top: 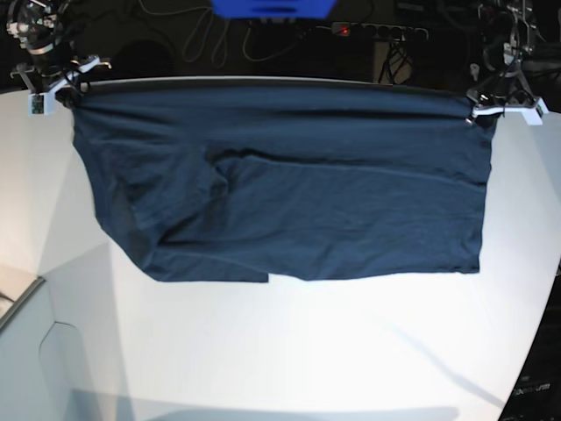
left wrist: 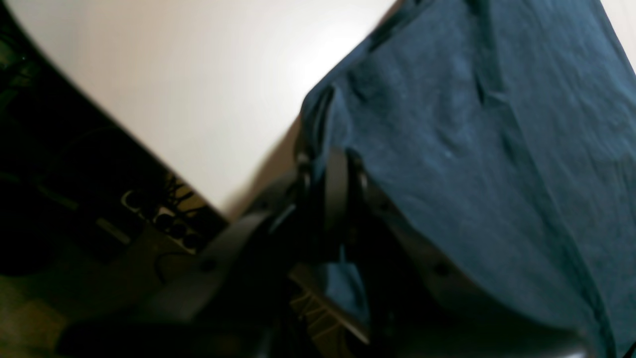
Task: Layout the t-shirt on the table in an organized manner, then fold the t-shirt properly
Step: 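Grasp the folded edge with both grippers and pull the shirt taut, then release with the right gripper and reach to the shirt's side edge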
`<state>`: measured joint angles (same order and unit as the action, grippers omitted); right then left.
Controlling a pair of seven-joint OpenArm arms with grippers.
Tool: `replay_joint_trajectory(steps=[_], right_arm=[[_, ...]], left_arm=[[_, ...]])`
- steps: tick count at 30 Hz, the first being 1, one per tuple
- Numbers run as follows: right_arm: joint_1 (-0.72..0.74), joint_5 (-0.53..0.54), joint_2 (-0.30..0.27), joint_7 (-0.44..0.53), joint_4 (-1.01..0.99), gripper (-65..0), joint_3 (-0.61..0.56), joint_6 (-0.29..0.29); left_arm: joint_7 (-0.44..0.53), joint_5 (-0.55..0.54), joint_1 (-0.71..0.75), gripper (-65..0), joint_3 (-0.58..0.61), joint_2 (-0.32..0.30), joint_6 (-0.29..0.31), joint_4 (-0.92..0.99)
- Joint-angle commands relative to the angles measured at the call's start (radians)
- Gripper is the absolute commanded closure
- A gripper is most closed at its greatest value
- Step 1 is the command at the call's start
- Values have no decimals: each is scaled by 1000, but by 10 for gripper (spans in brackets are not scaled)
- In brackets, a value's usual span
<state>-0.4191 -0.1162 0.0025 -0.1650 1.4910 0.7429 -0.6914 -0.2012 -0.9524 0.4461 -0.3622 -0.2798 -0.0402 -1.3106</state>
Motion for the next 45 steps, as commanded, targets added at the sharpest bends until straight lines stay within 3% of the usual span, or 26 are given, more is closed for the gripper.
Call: replay_joint_trajectory(steps=[1, 5, 7, 14, 20, 27, 32, 36, 38, 45], right_arm=[[-4, 13, -12, 23, 13, -65, 10, -7], [-4, 14, -12, 23, 20, -197, 11, -7], [-2, 17, -14, 23, 30, -252, 25, -7], [32, 68, 20, 23, 145, -302, 111, -7], [141, 65, 14, 17, 175, -303, 13, -7], [391, -109, 18, 14, 102, -303, -208, -7], [578, -222, 15, 14, -128, -303, -331, -7], [716, -317, 15, 18, -329, -309, -352, -7], [790, -325, 12, 17, -447, -333, -348, -7], [941, -327, -75, 25, -764, -383, -346, 8]], left_arm=[[13, -6, 4, -6, -7, -11, -3, -13], [12, -6, 4, -11, -7, -8, -3, -16], [12, -6, 4, -44, -5, -8, -3, -16], [12, -6, 4, -275, -7, -6, -3, -22], [12, -7, 4, -276, -7, -5, -3, -22], [12, -7, 6, -276, -7, -5, -3, -54], [12, -7, 4, -276, -7, -5, -3, -68], [12, -7, 4, -276, -7, -5, -3, -68], [12, -7, 4, -276, -7, -5, -3, -68], [12, -7, 6, -276, -7, -6, -3, -68]])
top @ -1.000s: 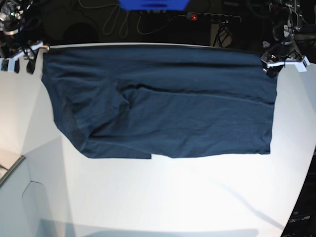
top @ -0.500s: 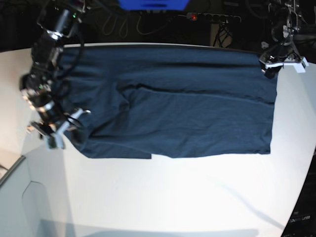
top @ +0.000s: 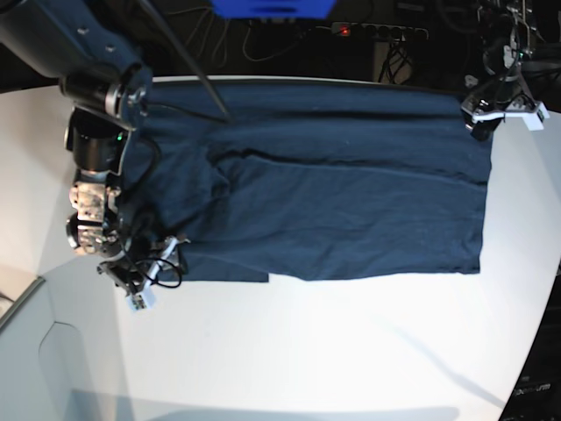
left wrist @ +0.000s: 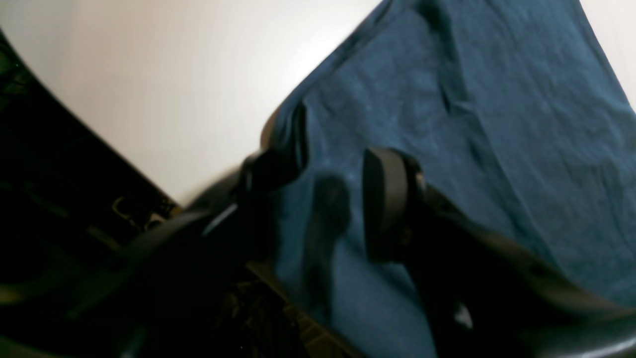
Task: Layout the t-shirt on the table in an organized manner, then fold the t-shirt properly
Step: 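Release with the right gripper and reach to the shirt's side edge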
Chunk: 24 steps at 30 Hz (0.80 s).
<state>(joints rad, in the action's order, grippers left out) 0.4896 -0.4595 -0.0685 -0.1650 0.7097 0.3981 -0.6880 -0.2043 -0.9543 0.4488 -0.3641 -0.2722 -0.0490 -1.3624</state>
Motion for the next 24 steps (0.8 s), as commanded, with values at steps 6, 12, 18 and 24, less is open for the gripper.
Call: replay_joint_trajectory(steps=[6, 12, 18, 24], right_arm=[[39, 18, -17, 163, -51, -384, -1, 73], [13, 18, -18, 229, -75, -385, -1, 245], [11, 18, -46, 319, -226, -385, -6, 337], [16, 17, -57, 336, -305, -333, -8, 337]], left_arm=[[15, -5, 3, -276, -5, -14, 5, -9], [15, -5, -11, -276, -5, -16, 5, -7], [15, -5, -11, -276, -5, -16, 5, -5], [15, -5, -11, -276, -5, -16, 5, -5]])
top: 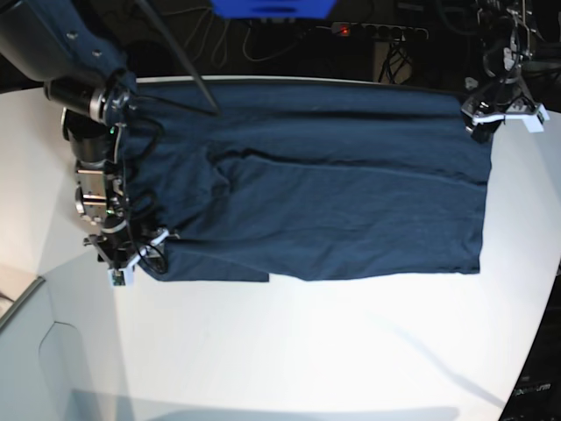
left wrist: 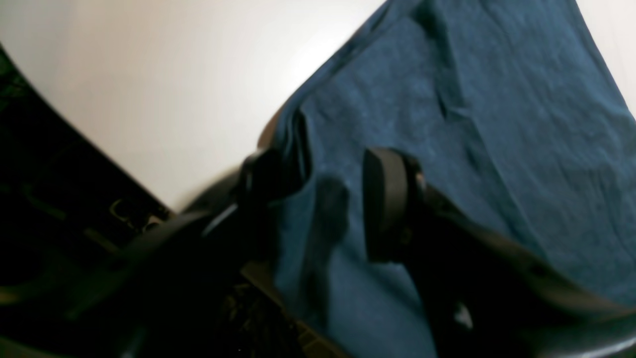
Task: Layout the t-shirt on the table in an organized manner, then fold the t-shirt properly
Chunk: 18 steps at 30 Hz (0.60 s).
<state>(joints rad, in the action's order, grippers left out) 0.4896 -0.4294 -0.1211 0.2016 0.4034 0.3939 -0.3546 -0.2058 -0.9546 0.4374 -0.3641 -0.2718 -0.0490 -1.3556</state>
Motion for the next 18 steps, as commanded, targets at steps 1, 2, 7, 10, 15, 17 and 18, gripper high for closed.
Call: replay_joint_trajectory(steps=[1, 2, 7, 10, 15, 17, 18], right_arm=[[16, -13, -4, -31, -1, -284, -3, 4], [17, -13, -4, -31, 2, -216, -3, 4], [33, -10, -4, -31, 32, 0, 6, 12], [1, -9, 13, -31, 139, 0, 72, 12], [-76, -9, 103, -8, 384, 0, 205, 7], [-107, -9, 133, 34, 438, 0, 230, 7], [-121, -9, 145, 60, 458, 0, 245, 7]], left_arm=[[16, -5, 1, -276, -5, -16, 5, -12], [16, -5, 1, -276, -5, -16, 5, -12], [16, 0, 1, -274, -5, -16, 5, -12], [16, 1, 1, -273, -5, -16, 5, -12], [16, 4, -1, -273, -3, -14, 5, -11], [16, 4, -2, -273, 0, -14, 5, -11], [16, 4, -10, -273, 3, -14, 5, -11]])
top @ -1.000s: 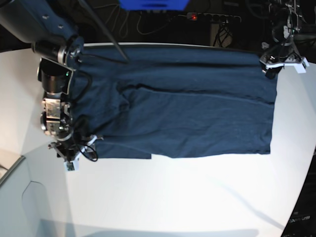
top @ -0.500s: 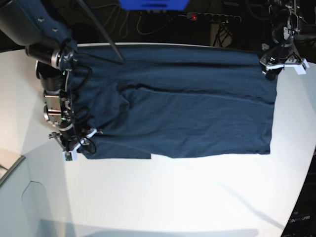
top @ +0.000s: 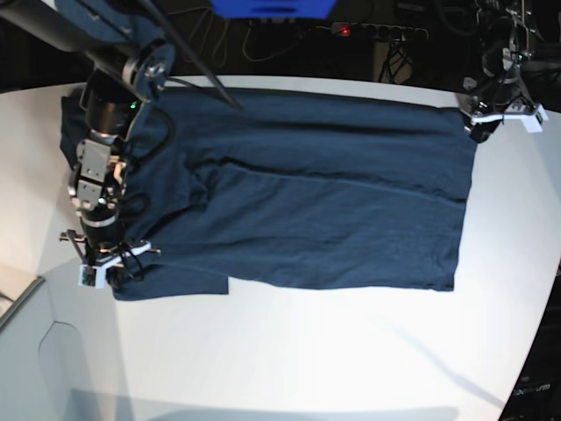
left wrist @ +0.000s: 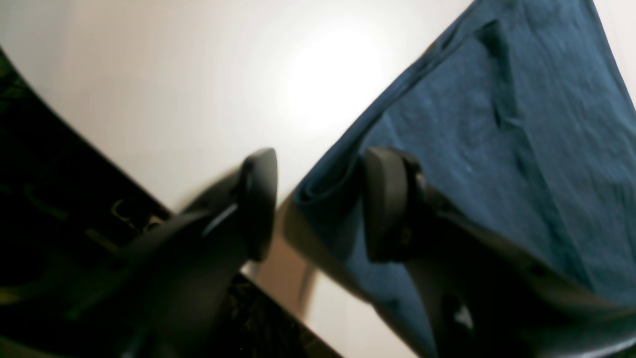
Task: Layout the t-shirt on the table in an organized manner, then fold the t-shirt properly
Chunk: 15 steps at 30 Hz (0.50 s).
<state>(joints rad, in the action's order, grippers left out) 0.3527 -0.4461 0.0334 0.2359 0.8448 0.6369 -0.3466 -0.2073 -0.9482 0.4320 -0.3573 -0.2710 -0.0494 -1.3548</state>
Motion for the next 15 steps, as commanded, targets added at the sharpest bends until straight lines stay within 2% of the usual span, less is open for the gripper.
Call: replay_joint_trajectory(steps=[1, 4, 10, 15], right_arm=[[7, 8, 1, 47, 28, 0, 13, -1], [-11, 8, 18, 89, 28, 0, 25, -1], [-22, 8, 18, 86, 24, 0, 19, -1], [-24, 8, 16, 86, 24, 0, 21, -1]], left_arm=[[18, -2, -8, -273, -4, -15, 6, -12], [18, -10, -8, -273, -6, -15, 6, -12], [18, -12, 0, -275, -6, -15, 6, -76], [18, -1, -35, -275, 2, 5, 6, -44]])
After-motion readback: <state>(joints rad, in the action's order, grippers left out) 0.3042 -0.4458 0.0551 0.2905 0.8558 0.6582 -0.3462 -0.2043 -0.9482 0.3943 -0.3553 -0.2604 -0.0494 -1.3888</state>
